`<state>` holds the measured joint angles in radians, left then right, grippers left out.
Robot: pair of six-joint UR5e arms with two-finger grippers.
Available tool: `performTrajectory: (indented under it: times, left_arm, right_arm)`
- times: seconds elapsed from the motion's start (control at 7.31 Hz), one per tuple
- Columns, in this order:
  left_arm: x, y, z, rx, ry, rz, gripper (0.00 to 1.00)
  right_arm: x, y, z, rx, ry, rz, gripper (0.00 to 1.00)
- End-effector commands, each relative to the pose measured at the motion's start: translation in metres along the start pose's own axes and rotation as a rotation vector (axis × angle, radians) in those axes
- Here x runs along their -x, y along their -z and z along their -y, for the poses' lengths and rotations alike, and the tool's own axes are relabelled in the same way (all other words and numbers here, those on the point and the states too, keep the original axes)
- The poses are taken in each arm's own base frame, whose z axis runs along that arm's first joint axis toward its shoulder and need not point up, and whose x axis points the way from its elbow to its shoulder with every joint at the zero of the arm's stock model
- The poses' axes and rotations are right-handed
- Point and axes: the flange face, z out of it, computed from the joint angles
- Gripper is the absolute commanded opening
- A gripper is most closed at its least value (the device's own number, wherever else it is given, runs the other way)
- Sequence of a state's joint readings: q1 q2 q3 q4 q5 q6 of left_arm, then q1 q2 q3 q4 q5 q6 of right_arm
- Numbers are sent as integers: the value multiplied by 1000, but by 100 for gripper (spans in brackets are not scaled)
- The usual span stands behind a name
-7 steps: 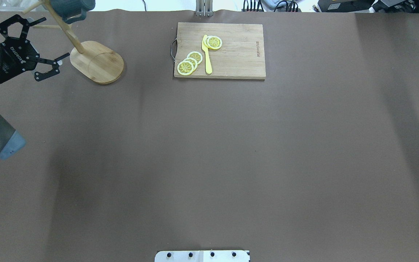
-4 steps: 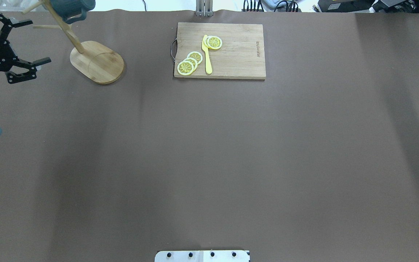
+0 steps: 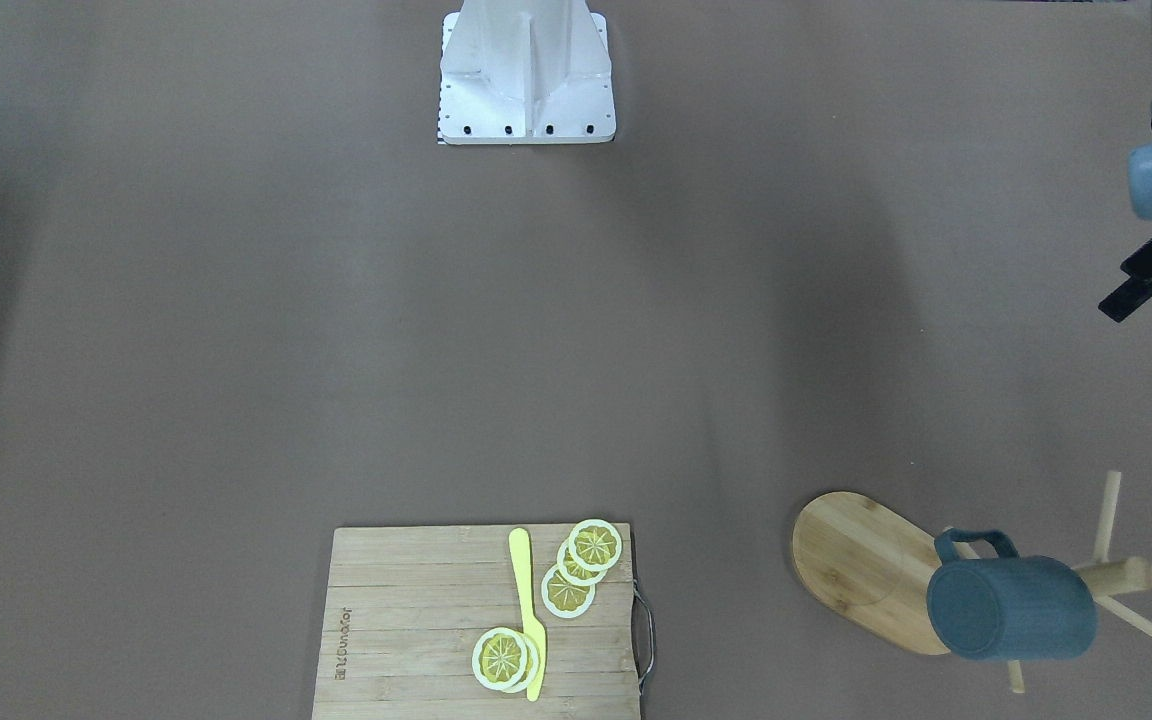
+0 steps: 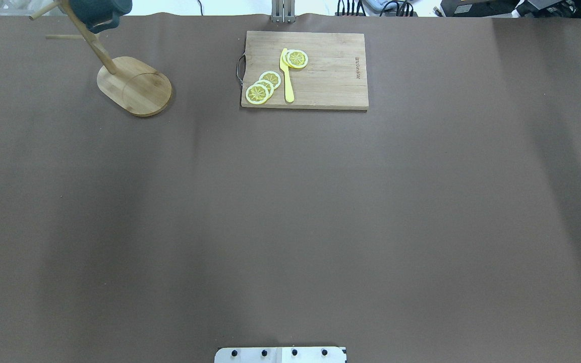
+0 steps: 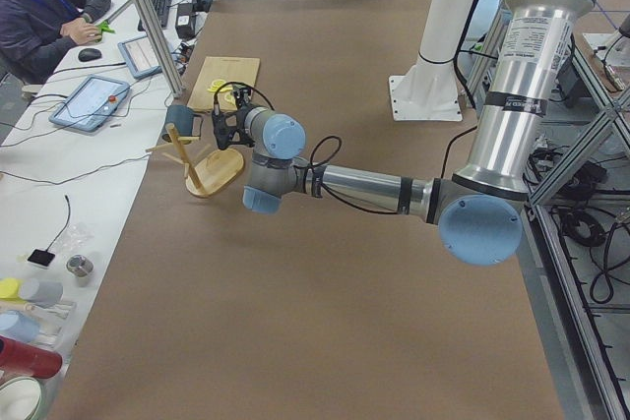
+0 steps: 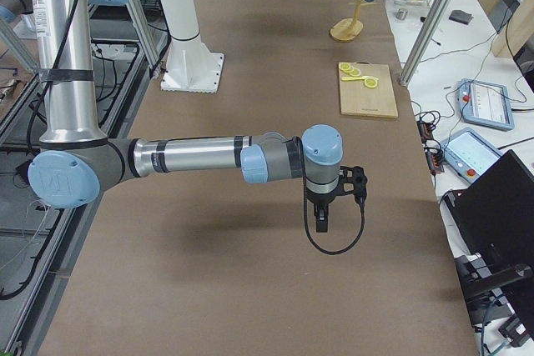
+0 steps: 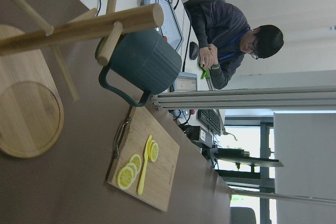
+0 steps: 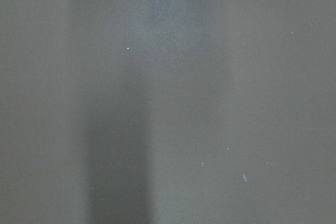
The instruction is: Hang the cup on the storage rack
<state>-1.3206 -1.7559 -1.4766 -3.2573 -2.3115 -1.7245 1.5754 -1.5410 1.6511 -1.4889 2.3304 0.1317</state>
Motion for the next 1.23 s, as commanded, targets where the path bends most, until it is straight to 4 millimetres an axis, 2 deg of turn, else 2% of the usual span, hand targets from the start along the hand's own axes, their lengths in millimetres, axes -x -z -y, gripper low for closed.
performTrajectory:
  times: [0.0,0.27,0.55,0.68,0.82,0.96,1.1]
  left_arm:
    - [27,15,-1,-14,-531,75,99]
    - [40,35,37,-1,-875,273,99]
    - [56,57,73,41,-1147,473,99]
    - [65,58,79,86,-1156,527,99]
    - [80,64,80,133,-1077,575,99]
    - [109,76,70,199,-960,640,99]
    - [131,82,68,261,-838,712,99]
  right_arm:
    - [-1,-1,-2,3,-2,1,100]
    - [-1,-1,-3,4,-3,1,100]
    - [-2,-2,-4,5,-5,1,100]
    - [-3,-3,-5,7,-7,0,100]
    - [-4,-4,-7,9,-9,0,100]
    - [-4,-4,-7,9,-7,0,100]
    - [-4,-4,-7,9,-6,0,100]
